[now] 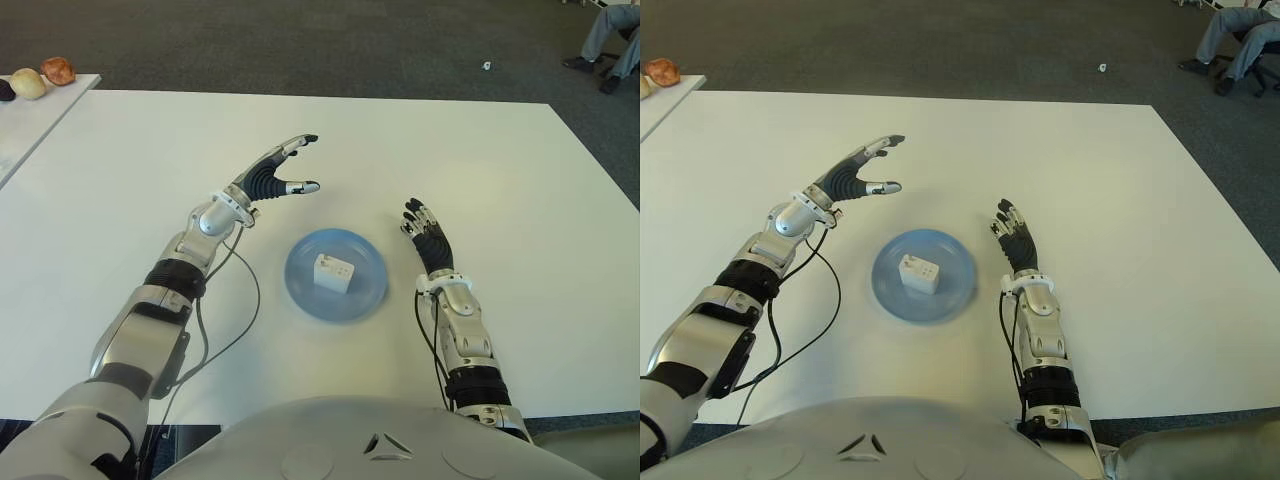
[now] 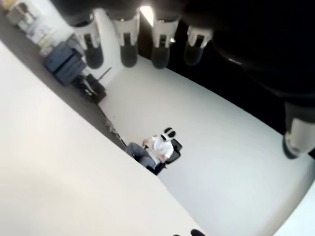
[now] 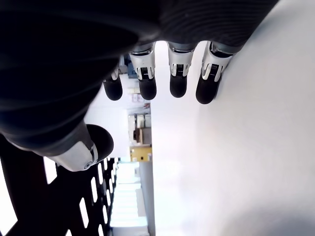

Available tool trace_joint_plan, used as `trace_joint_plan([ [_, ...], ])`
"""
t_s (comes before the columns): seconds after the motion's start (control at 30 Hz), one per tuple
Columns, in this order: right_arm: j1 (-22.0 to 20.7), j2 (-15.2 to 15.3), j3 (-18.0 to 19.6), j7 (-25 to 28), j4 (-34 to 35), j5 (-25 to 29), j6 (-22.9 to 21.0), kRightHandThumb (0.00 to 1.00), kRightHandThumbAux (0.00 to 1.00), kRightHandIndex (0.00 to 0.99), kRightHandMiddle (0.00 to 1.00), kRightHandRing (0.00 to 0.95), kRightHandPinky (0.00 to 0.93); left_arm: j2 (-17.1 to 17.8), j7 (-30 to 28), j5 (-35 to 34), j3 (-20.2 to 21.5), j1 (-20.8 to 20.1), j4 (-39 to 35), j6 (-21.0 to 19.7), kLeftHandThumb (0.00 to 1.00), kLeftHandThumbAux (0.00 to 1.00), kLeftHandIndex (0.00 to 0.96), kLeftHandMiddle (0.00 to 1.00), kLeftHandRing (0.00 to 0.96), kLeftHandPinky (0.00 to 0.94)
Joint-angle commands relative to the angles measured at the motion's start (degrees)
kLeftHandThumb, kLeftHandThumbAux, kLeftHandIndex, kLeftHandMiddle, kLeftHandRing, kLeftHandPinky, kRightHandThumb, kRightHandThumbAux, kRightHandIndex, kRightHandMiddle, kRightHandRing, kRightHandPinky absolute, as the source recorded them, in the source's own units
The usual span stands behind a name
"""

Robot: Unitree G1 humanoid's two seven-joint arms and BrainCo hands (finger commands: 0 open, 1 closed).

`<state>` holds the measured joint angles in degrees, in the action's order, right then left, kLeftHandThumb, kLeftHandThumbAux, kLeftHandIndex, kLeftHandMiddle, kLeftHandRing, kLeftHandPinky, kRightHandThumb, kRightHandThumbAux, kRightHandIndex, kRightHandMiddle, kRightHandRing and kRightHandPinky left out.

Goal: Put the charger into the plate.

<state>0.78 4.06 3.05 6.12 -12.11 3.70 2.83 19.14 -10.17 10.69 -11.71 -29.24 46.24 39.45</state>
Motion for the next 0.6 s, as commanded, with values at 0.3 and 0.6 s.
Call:
trace_joint_plan([
  [0.3, 0.98, -0.43, 0.52, 0.54, -0.79, 0.85, 0.82, 0.0, 0.593, 0.0, 0.009, 0.0, 0.0, -1.02, -1.55, -3.25, 4.51, 1.16, 4.22, -2.02, 0.159, 0.536, 0.026, 0.035, 0.031, 0.05],
  [0.6, 1.35, -0.4, 1.01, 0.74, -0.86, 1.08, 1.91, 0.0, 0.588, 0.0, 0.001, 0.0, 0.0, -2.07, -0.02, -3.38, 5.99, 2.0, 5.89, -3.58, 0.132, 0.536, 0.012, 0.027, 0.028, 0.046],
])
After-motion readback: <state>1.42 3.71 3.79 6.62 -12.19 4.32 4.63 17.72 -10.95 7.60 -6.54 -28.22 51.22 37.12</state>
